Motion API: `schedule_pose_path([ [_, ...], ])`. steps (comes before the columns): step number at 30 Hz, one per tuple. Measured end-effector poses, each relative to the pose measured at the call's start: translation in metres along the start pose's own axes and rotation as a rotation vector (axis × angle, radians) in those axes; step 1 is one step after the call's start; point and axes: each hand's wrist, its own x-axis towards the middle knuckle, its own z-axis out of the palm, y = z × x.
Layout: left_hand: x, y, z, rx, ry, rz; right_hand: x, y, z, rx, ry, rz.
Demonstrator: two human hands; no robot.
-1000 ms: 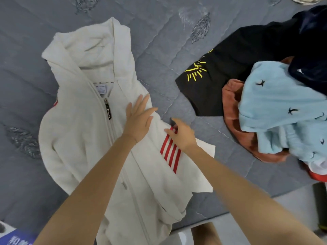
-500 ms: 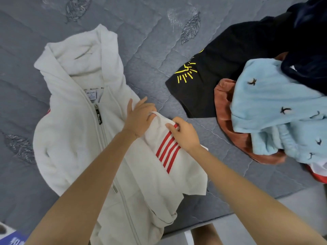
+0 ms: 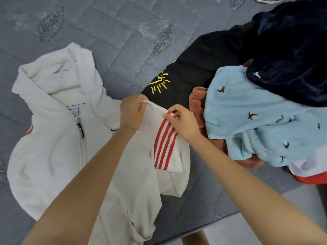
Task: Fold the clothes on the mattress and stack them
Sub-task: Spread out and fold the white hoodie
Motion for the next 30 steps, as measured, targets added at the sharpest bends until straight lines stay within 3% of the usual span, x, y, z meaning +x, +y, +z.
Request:
schedule_pose_path([
  [6,-0.007,-0.012,0.018,-0.021,-0.032,-0.178,-0.01,0.045,0.004,0.058,-0.273,0.219],
  [9,-0.011,-0.01,0.024,0.247,-0.247,0.003,-0.024,0.06,0.007,0.063,-0.225,0.214],
  [12,-0.015,0.009,0.029,0.149,-0.482,0.19,-0.027,0.055,-0.001,0.057,-0.16,0.136],
  [15,-0.015,0.033,0.035,0.1,-0.604,0.197,-0.03,0.046,-0.013,0.077,-0.165,0.06],
  [18,-0.013,0.046,0.036,0.12,-0.568,0.228,-0.037,0.042,-0.021,0.104,-0.174,0.054],
  [22,-0.014,0.048,0.033,-0.115,-0.478,0.1,-0.051,0.046,-0.029,0.131,-0.227,0.103],
  [25,-0.015,0.049,0.03,-0.147,-0.429,0.026,-0.062,0.049,-0.035,0.055,-0.258,0.155],
  [30,-0.019,0.058,0.035,-0.091,-0.34,-0.064,-0.075,0.037,-0.051,0.19,-0.145,0.078],
])
